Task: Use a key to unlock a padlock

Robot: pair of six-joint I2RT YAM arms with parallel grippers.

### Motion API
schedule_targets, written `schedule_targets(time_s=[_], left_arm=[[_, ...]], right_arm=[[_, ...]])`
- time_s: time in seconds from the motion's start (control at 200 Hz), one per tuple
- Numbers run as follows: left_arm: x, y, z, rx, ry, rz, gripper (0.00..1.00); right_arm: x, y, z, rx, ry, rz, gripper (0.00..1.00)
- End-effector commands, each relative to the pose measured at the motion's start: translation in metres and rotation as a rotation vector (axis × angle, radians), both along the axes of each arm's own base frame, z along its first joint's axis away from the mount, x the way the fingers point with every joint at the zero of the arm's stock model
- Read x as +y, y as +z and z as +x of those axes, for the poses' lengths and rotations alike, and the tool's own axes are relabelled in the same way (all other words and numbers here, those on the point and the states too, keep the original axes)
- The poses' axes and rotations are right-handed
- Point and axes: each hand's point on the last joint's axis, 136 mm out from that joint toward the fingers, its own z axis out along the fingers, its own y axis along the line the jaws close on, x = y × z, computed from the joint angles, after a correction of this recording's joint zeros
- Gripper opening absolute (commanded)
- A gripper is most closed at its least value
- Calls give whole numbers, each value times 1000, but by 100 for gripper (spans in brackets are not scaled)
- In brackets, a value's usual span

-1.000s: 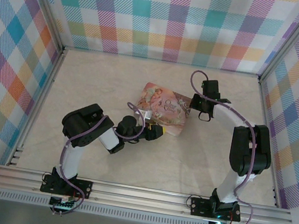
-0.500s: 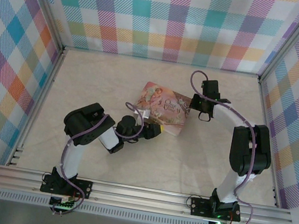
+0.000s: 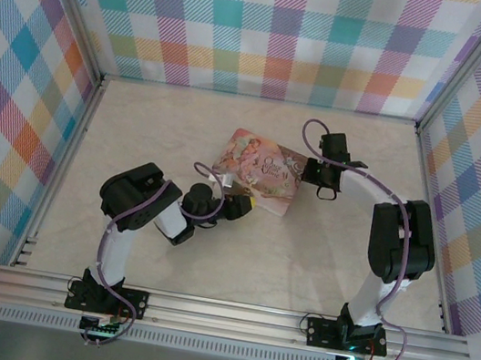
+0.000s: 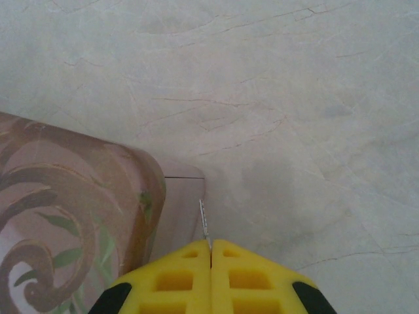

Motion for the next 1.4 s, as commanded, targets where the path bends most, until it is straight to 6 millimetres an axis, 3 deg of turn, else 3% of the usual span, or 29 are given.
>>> schedule_targets(time_s=[0.0,0.47,0.73,0.9,1.195,1.395], left_arm=[[8,-9,-2,33,11,10,30],[6,-7,3,53,-20,22,7],[8,-15,-9,152,-65,122,4],[9,-10,-15,190,-92,174,4],[4,-7,-21,244,-120,210,5],[-4,-12,-32,270,-139,204,6]], right_arm=[[4,-3,-6,21,9,11,0],[3,-1,-8,14,13,8,0],[-9,26,-7,-40,1,-18,0],[-16,29,-11,-37,-31,-15,0],[-7,13,-6,7,-22,16,0],[16,14,16,3,21,59,0]])
